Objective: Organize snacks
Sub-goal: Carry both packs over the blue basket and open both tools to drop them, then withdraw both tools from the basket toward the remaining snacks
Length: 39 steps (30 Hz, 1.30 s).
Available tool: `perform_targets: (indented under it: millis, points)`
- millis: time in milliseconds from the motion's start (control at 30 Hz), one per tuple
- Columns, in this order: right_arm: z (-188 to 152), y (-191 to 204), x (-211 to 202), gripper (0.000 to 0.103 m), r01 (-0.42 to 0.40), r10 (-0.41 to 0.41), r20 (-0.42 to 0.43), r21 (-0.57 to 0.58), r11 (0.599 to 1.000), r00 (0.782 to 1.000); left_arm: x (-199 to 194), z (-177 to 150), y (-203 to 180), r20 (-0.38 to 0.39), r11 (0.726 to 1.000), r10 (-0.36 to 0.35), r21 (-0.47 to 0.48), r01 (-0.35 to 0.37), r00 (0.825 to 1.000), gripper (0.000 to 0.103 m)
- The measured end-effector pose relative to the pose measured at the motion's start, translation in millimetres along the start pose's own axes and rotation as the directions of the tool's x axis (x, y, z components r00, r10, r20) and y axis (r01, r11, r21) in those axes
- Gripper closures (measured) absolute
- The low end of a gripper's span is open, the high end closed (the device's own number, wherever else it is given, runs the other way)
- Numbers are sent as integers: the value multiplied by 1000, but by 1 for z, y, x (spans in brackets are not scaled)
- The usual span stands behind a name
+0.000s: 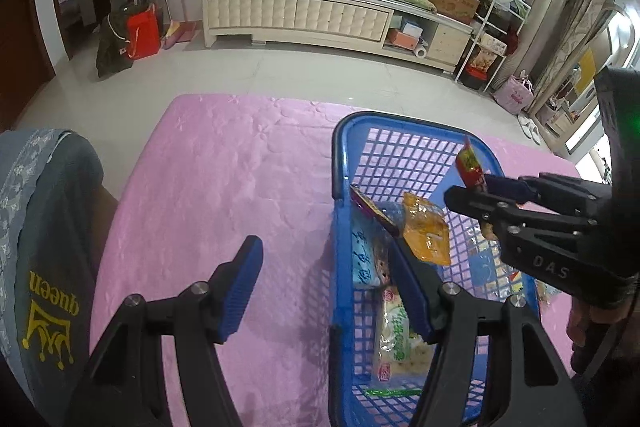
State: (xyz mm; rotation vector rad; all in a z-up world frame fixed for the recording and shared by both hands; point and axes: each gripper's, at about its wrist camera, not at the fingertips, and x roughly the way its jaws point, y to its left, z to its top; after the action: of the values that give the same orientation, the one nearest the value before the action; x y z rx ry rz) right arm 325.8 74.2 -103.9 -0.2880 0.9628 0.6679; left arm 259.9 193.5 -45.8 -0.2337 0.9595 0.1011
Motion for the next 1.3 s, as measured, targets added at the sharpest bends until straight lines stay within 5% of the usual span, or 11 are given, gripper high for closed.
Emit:
perform_targets:
  millis: [67,133,867,1300]
  points:
    - [2,0,3,24,29,-29,5,-13,999,1000,1,-1,1,-4,1000,-1,-8,1,1000,40]
    - [-2,1,-2,15,35,-35,22,-25,999,999,-1,-4,-1,-7,1000,-1,-5,1,1000,40]
    - [-63,-46,-151,15,92,-104,109,108,990,989,-97,-23,-89,110,990,-77,124,63,991,35]
    - [-112,-91,-198,15,128,-157,133,199,972,979,-101,-42,-167,96,962,-109,260,81,989,26]
